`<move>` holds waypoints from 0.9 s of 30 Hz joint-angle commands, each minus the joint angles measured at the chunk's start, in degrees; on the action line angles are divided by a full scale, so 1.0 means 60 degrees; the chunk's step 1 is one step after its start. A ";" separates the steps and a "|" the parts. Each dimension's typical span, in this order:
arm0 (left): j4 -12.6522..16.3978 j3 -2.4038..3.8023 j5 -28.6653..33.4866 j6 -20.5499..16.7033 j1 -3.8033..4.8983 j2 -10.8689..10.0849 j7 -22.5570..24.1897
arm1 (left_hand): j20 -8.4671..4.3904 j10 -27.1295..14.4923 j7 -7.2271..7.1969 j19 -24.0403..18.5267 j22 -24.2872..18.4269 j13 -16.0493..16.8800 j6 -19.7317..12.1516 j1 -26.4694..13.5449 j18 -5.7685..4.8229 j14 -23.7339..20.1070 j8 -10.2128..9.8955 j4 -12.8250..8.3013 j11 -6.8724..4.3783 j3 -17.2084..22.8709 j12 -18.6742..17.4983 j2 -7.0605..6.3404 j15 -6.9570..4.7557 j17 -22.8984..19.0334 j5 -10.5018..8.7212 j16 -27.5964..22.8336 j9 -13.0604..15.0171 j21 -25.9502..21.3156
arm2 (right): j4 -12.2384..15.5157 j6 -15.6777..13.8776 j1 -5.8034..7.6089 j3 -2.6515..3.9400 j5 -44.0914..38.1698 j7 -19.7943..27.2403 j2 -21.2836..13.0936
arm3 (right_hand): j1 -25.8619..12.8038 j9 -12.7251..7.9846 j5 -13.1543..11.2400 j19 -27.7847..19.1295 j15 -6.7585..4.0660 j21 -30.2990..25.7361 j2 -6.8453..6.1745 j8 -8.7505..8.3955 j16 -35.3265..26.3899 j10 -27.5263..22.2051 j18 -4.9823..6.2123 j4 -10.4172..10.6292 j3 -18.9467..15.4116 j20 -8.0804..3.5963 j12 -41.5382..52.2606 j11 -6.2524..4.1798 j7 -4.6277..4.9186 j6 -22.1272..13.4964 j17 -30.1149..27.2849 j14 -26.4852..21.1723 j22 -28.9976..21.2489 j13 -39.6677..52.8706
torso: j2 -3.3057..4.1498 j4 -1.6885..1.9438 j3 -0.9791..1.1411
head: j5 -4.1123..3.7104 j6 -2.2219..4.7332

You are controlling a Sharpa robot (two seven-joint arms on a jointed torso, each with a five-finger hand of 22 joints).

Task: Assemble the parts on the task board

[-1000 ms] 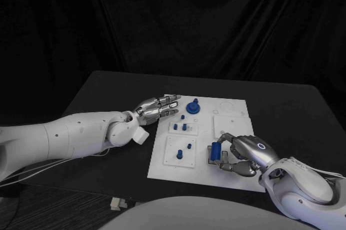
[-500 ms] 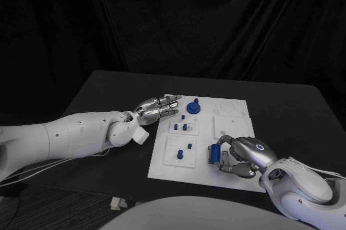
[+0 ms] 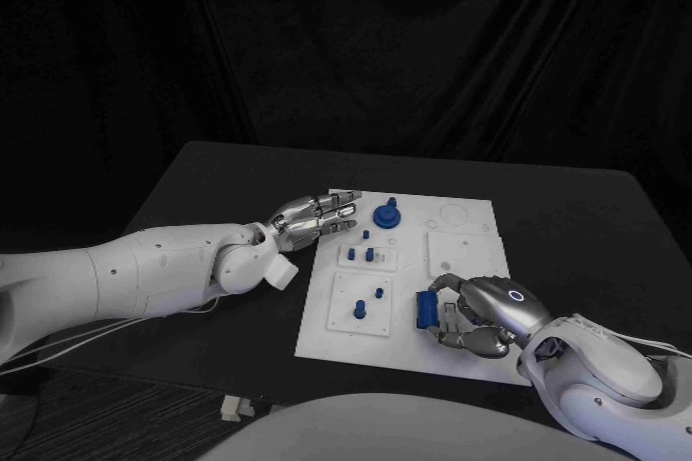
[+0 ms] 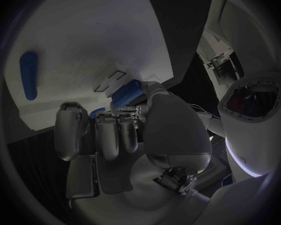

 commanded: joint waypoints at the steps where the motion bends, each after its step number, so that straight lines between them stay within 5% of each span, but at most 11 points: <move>1: 0.0011 0.0010 0.0050 0.0111 -0.0015 0.0023 0.0099 | 0.0055 -0.0013 0.0051 -0.0022 0.0003 0.0012 0.0014 -0.0011 0.0178 -0.0003 0.0046 -0.0073 0.0072 0.0004 0.0034 0.0068 0.0014 -0.0009 0.0027 -0.0035 0.0015 0.0035 | 0.0024 0.0135 -0.0035 -0.0008 0.0000 -0.0012 0.0000 | 0.0002 -0.0010 -0.0396 0.0121 0.0095 -0.0056 -0.0106 -0.0169 -0.0018 0.0997 0.0164 -0.0004 -0.0173 0.0053 0.0061 0.0083 -0.0006 -0.0116 0.2336 0.0949 0.1901 0.2514 | -0.0003 -0.0011 0.0002 | 0.0017 0.0000; 2: 0.0010 0.0010 0.0050 0.0113 -0.0015 0.0023 0.0098 | 0.0055 -0.0013 0.0051 -0.0022 0.0003 0.0012 0.0014 -0.0011 0.0178 -0.0003 0.0046 -0.0073 0.0072 0.0004 0.0034 0.0068 0.0014 -0.0009 0.0027 -0.0035 0.0015 0.0035 | 0.0025 0.0125 -0.0035 -0.0008 0.0000 -0.0016 -0.0003 | 0.0017 -0.0007 -0.0685 0.0119 0.0115 -0.0059 -0.0142 -0.0258 -0.0019 0.0997 0.0166 0.0001 -0.0273 0.0066 0.0061 0.0102 0.0011 -0.0215 0.2335 0.0948 0.1900 0.2514 | -0.0004 -0.0012 0.0001 | 0.0019 0.0000; 3: 0.0009 0.0010 0.0050 0.0115 -0.0016 0.0023 0.0096 | 0.0055 -0.0013 0.0051 -0.0022 0.0003 0.0012 0.0014 -0.0011 0.0178 -0.0003 0.0046 -0.0073 0.0072 0.0004 0.0034 0.0068 0.0014 -0.0009 0.0027 -0.0035 0.0015 0.0035 | 0.0027 0.0116 -0.0035 -0.0008 0.0000 -0.0018 -0.0005 | -0.0012 0.0002 -0.1574 0.0111 0.0122 -0.0069 -0.0201 -0.0334 -0.0021 0.0997 0.0168 0.0020 -0.0479 0.0079 0.0061 0.0110 0.0019 -0.0273 0.2328 0.0946 0.1897 0.2514 | -0.0006 -0.0012 0.0000 | 0.0022 0.0000; 4: 0.0009 0.0010 0.0050 0.0116 -0.0016 0.0023 0.0095 | 0.0055 -0.0013 0.0051 -0.0022 0.0003 0.0012 0.0014 -0.0011 0.0178 -0.0003 0.0046 -0.0073 0.0072 0.0004 0.0034 0.0068 0.0014 -0.0009 0.0027 -0.0035 0.0015 0.0035 | 0.0029 0.0108 -0.0035 -0.0008 -0.0001 -0.0021 -0.0009 | -0.0010 0.0008 -0.1944 0.0111 0.0131 -0.0068 -0.0213 -0.0359 -0.0021 0.0997 0.0168 0.0026 -0.0584 0.0091 0.0061 0.0120 0.0029 -0.0269 0.2329 0.0947 0.1897 0.2514 | -0.0006 -0.0011 0.0000 | 0.0023 0.0000; 8: 0.0008 0.0010 0.0050 0.0120 -0.0018 0.0020 0.0090 | 0.0052 -0.0012 0.0061 -0.0023 0.0000 0.0012 0.0031 -0.0023 0.0179 -0.0003 0.0053 -0.0077 0.0078 0.0006 0.0034 0.0070 0.0011 -0.0009 0.0025 -0.0035 0.0017 0.0034 | 0.0038 0.0057 -0.0036 -0.0008 -0.0007 -0.0024 -0.0019 | 0.0026 0.0003 -0.2111 0.0108 0.0139 -0.0075 -0.0278 -0.0408 -0.0026 0.0997 0.0170 0.0032 -0.0673 0.0100 0.0061 0.0127 0.0037 -0.0318 0.2317 0.0943 0.1894 0.2514 | 0.0003 -0.0009 0.0002 | 0.0013 0.0000; 11: 0.0008 0.0010 0.0050 0.0120 -0.0020 0.0016 0.0091 | 0.0052 -0.0012 0.0061 -0.0023 0.0000 0.0012 0.0031 -0.0023 0.0179 -0.0003 0.0053 -0.0077 0.0078 0.0006 0.0034 0.0070 0.0011 -0.0009 0.0025 -0.0035 0.0017 0.0034 | 0.0049 -0.0010 -0.0037 -0.0008 -0.0028 -0.0047 -0.0029 | -0.0036 0.0008 -0.3033 0.0101 0.0148 -0.0086 -0.0550 -0.0517 -0.0025 0.0997 0.0174 0.0060 -0.0982 0.0111 0.0061 0.0137 0.0047 -0.0444 0.2320 0.0944 0.1891 0.2514 | 0.0007 -0.0010 0.0003 | 0.0017 0.0000; 20: 0.0010 0.0010 0.0050 0.0111 -0.0026 0.0002 0.0096 | 0.0052 -0.0012 0.0061 -0.0023 0.0000 0.0012 0.0031 -0.0023 0.0179 -0.0003 0.0053 -0.0077 0.0078 0.0006 0.0034 0.0070 0.0011 -0.0009 0.0025 -0.0035 0.0017 0.0034 | 0.0081 -0.0208 -0.0037 -0.0008 -0.0089 -0.0111 -0.0076 | -0.0181 0.0011 -0.3594 0.0107 0.0180 -0.0078 -0.0800 -0.0559 -0.0025 0.0997 0.0171 0.0079 -0.1196 0.0136 0.0061 0.0180 0.0099 -0.0410 0.2319 0.0944 0.1893 0.2514 | 0.0004 -0.0009 0.0004 | 0.0007 0.0000; 21: 0.0011 0.0010 0.0050 0.0108 -0.0027 -0.0001 0.0099 | 0.0052 -0.0012 0.0061 -0.0023 0.0000 0.0012 0.0031 -0.0023 0.0179 -0.0003 0.0053 -0.0077 0.0078 0.0006 0.0034 0.0070 0.0011 -0.0009 0.0025 -0.0035 0.0017 0.0034 | 0.0101 -0.0284 -0.0037 -0.0008 -0.0102 -0.0109 -0.0095 | -0.0329 0.0007 -0.4080 0.0100 0.0187 -0.0086 -0.1040 -0.0613 -0.0028 0.0997 0.0173 0.0086 -0.1406 0.0142 0.0061 0.0188 0.0108 -0.0439 0.2312 0.0942 0.1889 0.2514 | 0.0001 -0.0010 0.0005 | 0.0006 0.0000; 27: 0.0014 0.0010 0.0050 0.0105 -0.0032 -0.0012 0.0114 | 0.0052 -0.0012 0.0061 -0.0023 0.0000 0.0012 0.0031 -0.0023 0.0179 -0.0003 0.0053 -0.0077 0.0078 0.0006 0.0034 0.0070 0.0011 -0.0009 0.0025 -0.0035 0.0017 0.0034 | 0.0221 -0.0830 -0.0036 -0.0007 -0.0182 0.0019 -0.0224 | -0.0726 -0.0015 -0.5173 0.0098 0.0158 -0.0074 -0.1629 -0.0948 -0.0032 0.0997 0.0172 0.0111 -0.1952 0.0121 0.0061 0.0152 0.0078 -0.0925 0.2302 0.0939 0.1892 0.2514 | -0.0005 -0.0011 0.0008 | 0.0034 0.0000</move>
